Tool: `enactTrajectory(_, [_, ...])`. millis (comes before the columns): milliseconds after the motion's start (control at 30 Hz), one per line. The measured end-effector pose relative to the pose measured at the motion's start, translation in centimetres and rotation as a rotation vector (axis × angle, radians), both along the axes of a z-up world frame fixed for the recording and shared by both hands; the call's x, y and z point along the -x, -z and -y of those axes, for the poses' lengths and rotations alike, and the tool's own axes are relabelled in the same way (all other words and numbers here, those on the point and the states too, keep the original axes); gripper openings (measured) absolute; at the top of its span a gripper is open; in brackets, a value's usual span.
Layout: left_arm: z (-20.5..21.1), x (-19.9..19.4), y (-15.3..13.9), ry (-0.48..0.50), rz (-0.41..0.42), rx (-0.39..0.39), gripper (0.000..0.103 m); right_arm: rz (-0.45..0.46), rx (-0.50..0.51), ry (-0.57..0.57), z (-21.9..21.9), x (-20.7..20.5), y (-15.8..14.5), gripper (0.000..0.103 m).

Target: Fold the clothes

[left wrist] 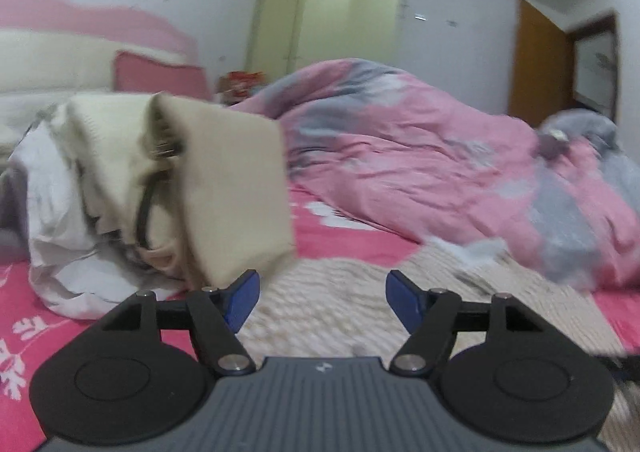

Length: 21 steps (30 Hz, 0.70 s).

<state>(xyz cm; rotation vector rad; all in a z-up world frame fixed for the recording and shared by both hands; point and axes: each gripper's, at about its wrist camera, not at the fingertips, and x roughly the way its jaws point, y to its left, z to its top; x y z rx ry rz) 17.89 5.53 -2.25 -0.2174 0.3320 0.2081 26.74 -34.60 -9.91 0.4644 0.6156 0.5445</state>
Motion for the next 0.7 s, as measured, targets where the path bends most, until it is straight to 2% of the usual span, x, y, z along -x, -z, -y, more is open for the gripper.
enactTrajectory(100, [-1.7,-0.7,0.8,-0.001,-0.054,0.11,0.071,-0.057,-0.108,-0.083,-1.4,1.1,-1.4,0.073])
enactTrajectory(133, [-2.1,-0.9,1.1,0.004,-0.076,0.147,0.071,-0.085,-0.144,-0.106,-1.9,1.3,-1.8,0.085])
enactTrajectory(167, [-2.5,-1.2,1.5,0.01,-0.097,0.185,0.07,-0.134,-0.174,-0.115,-2.8,1.1,-2.0,0.087])
enactTrajectory(200, [-2.7,-1.4,1.7,0.018,-0.11,0.204,0.069,-0.181,-0.185,-0.114,-3.8,0.7,-2.1,0.087])
enactTrajectory(267, [-2.5,-1.4,1.9,0.038,-0.112,0.192,0.07,-0.228,-0.182,-0.094,-5.6,-0.1,-2.5,0.087])
enactTrajectory(467, [-1.1,-2.1,3.3,0.106,-0.245,0.145,0.072,-0.276,-0.088,-0.039,-10.2,-2.4,-3.1,0.086])
enactTrajectory(533, [-1.4,-2.1,3.6,0.109,-0.264,0.175,0.072,-0.282,-0.058,-0.017,-11.2,-2.8,-3.3,0.084])
enactTrajectory(633, [-1.9,-2.1,4.0,0.114,-0.293,0.221,0.071,-0.3,-0.035,0.022,-11.6,-3.1,-3.6,0.074])
enactTrajectory(700, [-2.2,-2.1,4.2,0.117,-0.309,0.252,0.071,-0.314,-0.039,0.046,-11.4,-3.2,-3.6,0.071])
